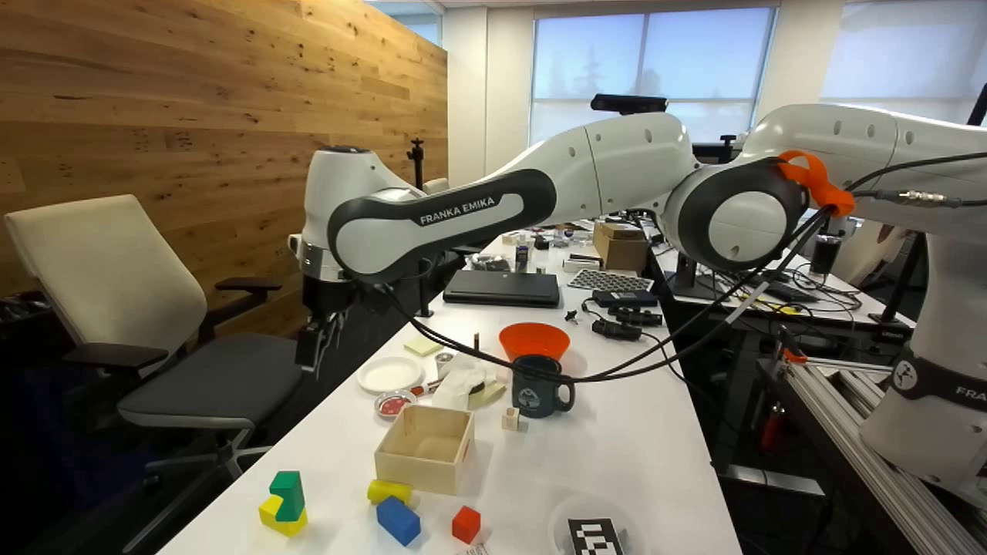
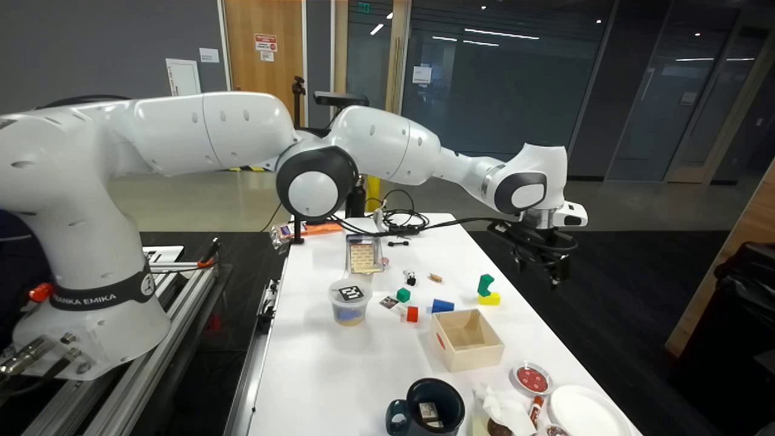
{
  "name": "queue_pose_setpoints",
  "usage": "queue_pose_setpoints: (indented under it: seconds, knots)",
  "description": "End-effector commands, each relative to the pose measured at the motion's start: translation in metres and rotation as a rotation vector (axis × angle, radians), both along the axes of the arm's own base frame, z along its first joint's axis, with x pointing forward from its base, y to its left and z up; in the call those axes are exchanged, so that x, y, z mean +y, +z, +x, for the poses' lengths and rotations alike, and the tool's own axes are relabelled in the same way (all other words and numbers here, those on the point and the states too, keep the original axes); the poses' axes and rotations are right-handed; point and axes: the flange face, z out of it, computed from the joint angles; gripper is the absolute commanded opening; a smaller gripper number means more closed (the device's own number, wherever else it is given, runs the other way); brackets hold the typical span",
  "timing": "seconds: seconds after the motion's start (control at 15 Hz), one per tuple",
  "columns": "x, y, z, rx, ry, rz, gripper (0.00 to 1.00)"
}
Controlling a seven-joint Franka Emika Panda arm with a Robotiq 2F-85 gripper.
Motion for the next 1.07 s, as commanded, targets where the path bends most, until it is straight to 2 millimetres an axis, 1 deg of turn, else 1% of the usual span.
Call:
queue_pose_setpoints:
  seconds: [0.0, 0.07, 0.2, 0.47, 0.67, 0.8, 1.0]
  knots:
    - [0.001, 0.001, 0.0, 0.001, 0.001, 0.001, 1.0]
    - [0.0, 0.003, 0.001, -0.011, 0.009, -0.011, 1.0]
    - [-0.005, 0.007, -0.001, 0.02, 0.013, -0.031, 1.0]
    - [-0.026, 0.006, -0.005, 0.093, 0.048, -0.071, 1.0]
    - [-0.042, 0.006, -0.004, 0.101, 0.095, -0.074, 1.0]
    - [-0.046, 0.0, -0.004, 0.099, 0.156, -0.078, 1.0]
    - [-0.048, -0.003, -0.005, 0.117, 0.257, -0.095, 1.0]
